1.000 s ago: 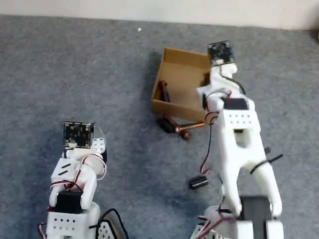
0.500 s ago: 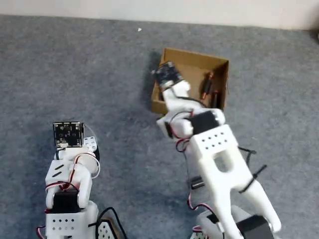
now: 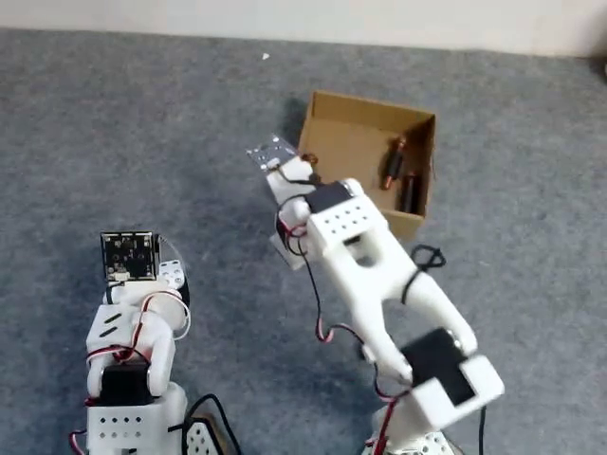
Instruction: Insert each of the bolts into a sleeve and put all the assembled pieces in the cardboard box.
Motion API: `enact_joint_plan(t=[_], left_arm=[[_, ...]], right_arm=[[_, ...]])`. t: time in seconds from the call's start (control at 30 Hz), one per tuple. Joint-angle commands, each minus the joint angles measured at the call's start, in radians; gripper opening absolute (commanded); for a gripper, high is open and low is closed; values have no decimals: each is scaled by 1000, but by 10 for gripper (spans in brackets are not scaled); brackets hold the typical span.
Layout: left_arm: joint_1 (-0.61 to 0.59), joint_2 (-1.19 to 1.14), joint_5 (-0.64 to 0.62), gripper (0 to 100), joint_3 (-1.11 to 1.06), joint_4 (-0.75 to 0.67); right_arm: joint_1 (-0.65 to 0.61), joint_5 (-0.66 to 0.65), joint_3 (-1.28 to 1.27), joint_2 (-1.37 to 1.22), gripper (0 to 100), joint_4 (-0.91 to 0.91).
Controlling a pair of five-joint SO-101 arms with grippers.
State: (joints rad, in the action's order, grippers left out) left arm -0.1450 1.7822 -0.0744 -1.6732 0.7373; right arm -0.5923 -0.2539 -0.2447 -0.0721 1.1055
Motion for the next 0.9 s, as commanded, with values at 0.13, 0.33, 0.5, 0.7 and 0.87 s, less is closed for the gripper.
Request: enact_joint_plan(t=[0.13, 0.33, 0.5, 0.7, 0.87], left_arm=[[-15, 7, 17, 14, -24, 2], [-15, 7, 17, 14, -24, 3], [-15, 7, 17, 14, -24, 3], [-15, 7, 17, 14, -24, 3], [-15, 7, 17, 14, -24, 3]], right_arm=[[48, -61, 151, -136, 111, 2], [82, -63, 228, -226, 111, 2], [102, -63, 251, -228, 110, 8], [114, -63, 245, -236, 109, 1], [113, -63, 196, -249, 109, -28]])
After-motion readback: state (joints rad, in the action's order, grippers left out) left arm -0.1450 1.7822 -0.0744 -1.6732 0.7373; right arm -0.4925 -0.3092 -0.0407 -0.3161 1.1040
